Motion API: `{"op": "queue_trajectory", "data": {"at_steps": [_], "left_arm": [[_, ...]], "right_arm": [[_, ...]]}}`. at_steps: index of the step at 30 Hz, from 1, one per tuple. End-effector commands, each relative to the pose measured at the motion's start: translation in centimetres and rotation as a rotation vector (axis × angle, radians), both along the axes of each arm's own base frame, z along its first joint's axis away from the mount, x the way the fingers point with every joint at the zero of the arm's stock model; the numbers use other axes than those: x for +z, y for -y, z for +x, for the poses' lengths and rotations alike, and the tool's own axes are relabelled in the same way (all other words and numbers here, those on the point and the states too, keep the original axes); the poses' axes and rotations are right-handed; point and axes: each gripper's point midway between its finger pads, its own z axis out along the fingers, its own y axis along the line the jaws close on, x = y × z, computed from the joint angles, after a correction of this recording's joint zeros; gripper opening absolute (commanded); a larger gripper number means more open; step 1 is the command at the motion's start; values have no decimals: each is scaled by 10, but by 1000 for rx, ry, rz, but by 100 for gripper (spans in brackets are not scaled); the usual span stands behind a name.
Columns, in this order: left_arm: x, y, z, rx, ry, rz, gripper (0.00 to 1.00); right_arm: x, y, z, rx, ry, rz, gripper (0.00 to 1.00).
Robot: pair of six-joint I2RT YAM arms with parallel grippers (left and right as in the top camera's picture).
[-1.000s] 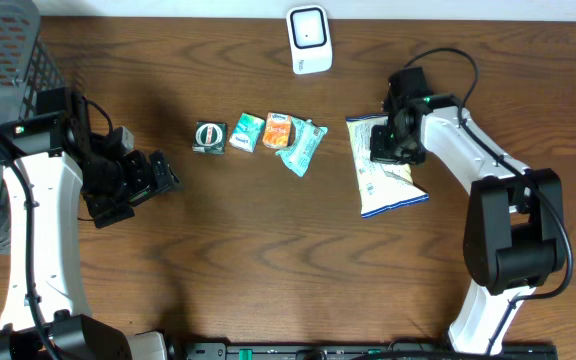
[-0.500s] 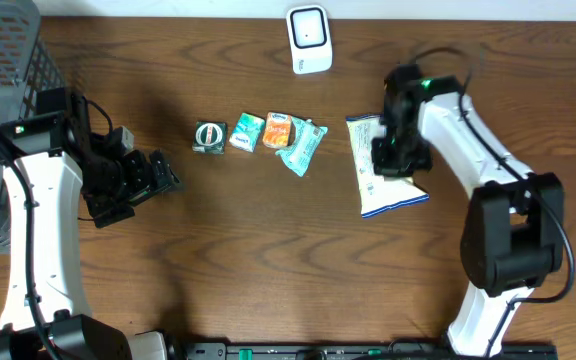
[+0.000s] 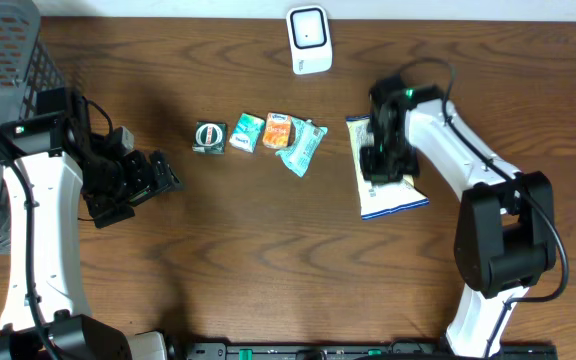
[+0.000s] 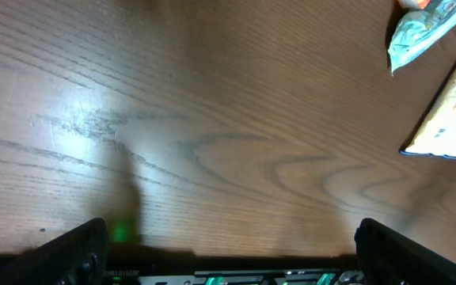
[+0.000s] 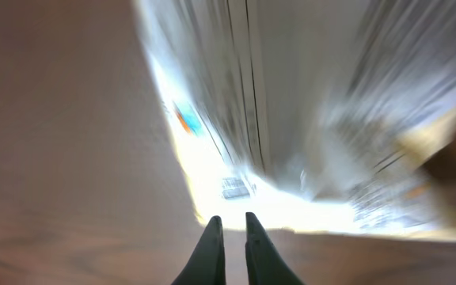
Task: Scan the item barcode
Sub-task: 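Regrasp the snack bag's upper edge with the right gripper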
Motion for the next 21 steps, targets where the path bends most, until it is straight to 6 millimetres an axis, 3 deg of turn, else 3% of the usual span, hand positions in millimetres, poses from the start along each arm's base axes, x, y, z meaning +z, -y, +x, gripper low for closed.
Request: {"op": "queue_trajectory", "data": {"at_steps": [1,5,8,11,13,17,20,21], "left_arm": [[0,0,-1,4,-4,1,98],[0,0,-1,3,-4,1,98],[0,0,-1,4,-4,1,98],[0,0,-1,3,-4,1,98],[0,0,-1,3,-4,1,98],[0,0,-1,4,-4,1,98],[0,0,-1,3,-4,1,98],[0,0,-1,3,-4,1,98]], "right_arm": [[33,18,46,-14,194,-103,9],[24,20,53,-13,220,-121,15],[0,22,48,-13,210,-124,15],[-25,23,51,-20,247,-114,31],[-32,31,57,-49,280,-125,33],[-19,63,72,-138,301,-150,44],[12,87,75,-192,271,-164,71],[16,90,75,-199,265,-164,74]]}}
